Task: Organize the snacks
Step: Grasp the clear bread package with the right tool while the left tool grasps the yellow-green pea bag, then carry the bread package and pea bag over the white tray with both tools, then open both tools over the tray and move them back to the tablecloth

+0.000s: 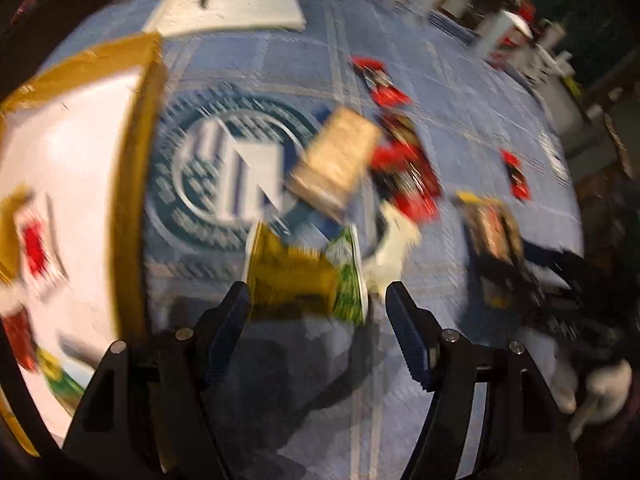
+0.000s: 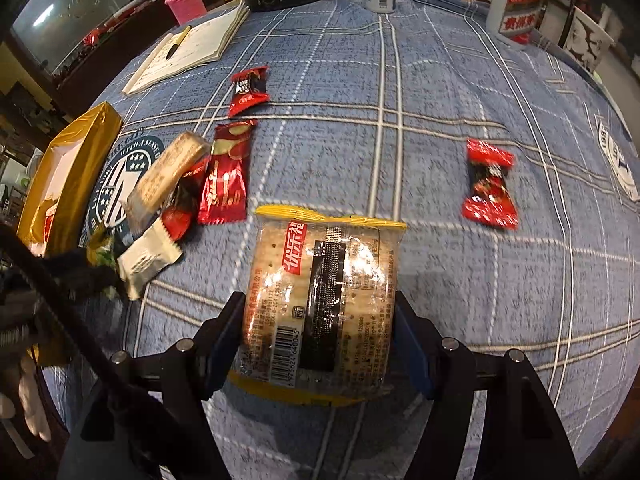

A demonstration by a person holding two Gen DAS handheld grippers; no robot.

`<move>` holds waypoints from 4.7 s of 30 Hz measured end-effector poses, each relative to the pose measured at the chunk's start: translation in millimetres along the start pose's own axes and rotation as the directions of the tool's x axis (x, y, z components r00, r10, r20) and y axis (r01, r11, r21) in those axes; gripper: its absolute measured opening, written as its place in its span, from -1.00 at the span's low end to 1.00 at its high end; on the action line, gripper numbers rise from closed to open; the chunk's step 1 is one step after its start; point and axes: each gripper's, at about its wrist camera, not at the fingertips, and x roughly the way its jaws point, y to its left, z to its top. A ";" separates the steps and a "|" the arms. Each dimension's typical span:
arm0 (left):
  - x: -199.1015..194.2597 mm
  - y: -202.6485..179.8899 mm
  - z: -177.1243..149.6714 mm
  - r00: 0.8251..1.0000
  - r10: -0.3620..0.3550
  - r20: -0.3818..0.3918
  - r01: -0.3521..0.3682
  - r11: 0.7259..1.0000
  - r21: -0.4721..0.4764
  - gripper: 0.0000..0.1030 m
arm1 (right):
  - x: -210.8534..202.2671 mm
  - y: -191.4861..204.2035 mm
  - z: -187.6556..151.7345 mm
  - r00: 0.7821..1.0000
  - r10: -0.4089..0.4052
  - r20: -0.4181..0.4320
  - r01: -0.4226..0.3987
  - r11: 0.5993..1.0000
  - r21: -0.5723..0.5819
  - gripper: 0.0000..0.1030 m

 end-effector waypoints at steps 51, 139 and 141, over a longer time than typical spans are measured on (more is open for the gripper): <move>-121.2 70.9 -86.7 0.923 0.164 0.348 -0.078 0.965 -0.249 0.05 | -44.9 105.0 -3.0 0.987 0.134 0.094 -0.112 0.972 -0.207 0.36; -148.0 -3.9 -61.5 0.916 0.061 0.397 0.034 0.973 -0.228 0.43 | -120.2 -67.7 -28.1 0.951 0.060 0.302 -0.127 0.971 0.205 0.33; -150.4 -12.3 -63.0 0.916 0.066 0.395 0.020 0.978 -0.209 0.43 | -117.7 -82.2 -31.0 0.950 0.050 0.308 -0.125 0.965 0.229 0.33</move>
